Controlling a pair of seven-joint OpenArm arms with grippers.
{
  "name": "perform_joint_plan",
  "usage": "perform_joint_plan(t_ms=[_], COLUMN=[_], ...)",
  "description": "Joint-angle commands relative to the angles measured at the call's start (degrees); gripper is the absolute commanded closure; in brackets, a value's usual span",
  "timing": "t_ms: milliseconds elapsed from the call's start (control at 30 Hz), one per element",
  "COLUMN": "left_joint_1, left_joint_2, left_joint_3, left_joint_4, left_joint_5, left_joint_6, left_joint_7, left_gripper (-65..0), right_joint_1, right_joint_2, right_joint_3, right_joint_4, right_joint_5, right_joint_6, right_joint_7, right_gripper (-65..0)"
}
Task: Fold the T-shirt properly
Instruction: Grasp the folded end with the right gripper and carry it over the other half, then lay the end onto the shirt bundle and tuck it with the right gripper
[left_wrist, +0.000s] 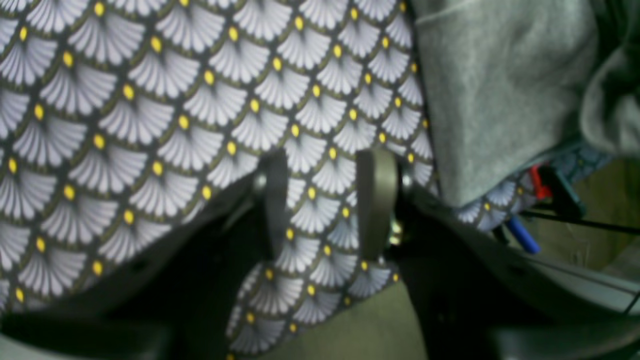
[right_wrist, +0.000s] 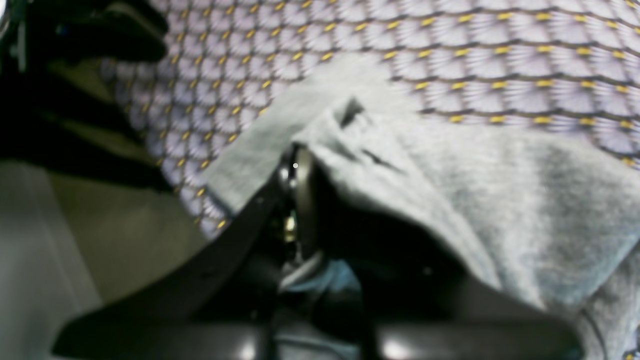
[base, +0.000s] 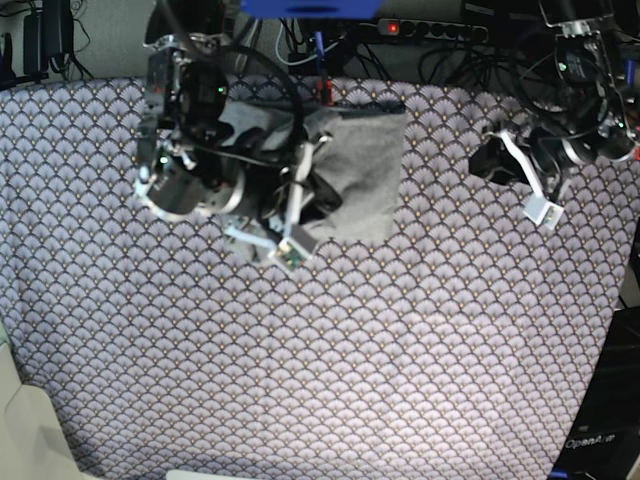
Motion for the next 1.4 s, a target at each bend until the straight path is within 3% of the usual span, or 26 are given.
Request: perform_joint_plan(t_ms=[0, 233, 500, 633, 833, 933, 1200, 1367], left_joint_1=[-0.41, -0.32, -0.32, -0.32, -0.32, -0.32, -0.32, -0.49], left_joint_2=[-0.74, -0.74, -0.74, -0.74, -0.74, -0.74, -0.21, 0.31], left_joint_3=[-0.32, -0.32, -0.32, -0.32, -0.32, -0.32, -0.32, 0.12], left_joint_4=[0.8, 0.88, 0.88, 0.97, 0.88, 0.88, 0.8, 0.8], left_joint_5=[-1.22, -1.22, -1.22, -1.22, -1.22, -1.22, 0.45, 1.41], left_joint_6=[-0.3, -0.3, -0.3, -0.3, -0.3, -0.3, -0.3, -0.3], left_joint_7=[-1.05, -1.05, -1.05, -1.05, -1.05, -1.05, -1.05, -1.05], left_gripper=[-22.6, -22.6, -22.6, -22.6, -22.6, -22.6, -22.6, -22.6], right_joint_1=[1.0, -1.11, 0.56, 1.96, 2.4, 2.4, 2.4, 2.67], right_joint_2=[-0.44, -0.44, -0.44, -0.44, -0.44, -0.44, 4.12, 6.49], right_joint_3=[-1.08, -5.03, -6.53, -6.62, -6.97, -8.73, -18.57, -21.91], right_joint_4=[0.92, -0.57, -6.72, -8.13, -8.04, -7.87, -3.12, 1.98], right_joint_5=[1.4, 1.22, 1.31, 1.31, 1.31, 1.13, 0.96, 0.96], right_joint_6=[-0.03, -0.03, -0.03, -0.03, -0.03, -0.03, -0.03, -0.03], right_joint_7=[1.33, 6.43, 7.31, 7.22, 7.22, 7.22, 7.75, 7.75], right_gripper=[0.0, 0.0, -1.1, -11.5, -34.8, -39.8, -39.7, -33.4])
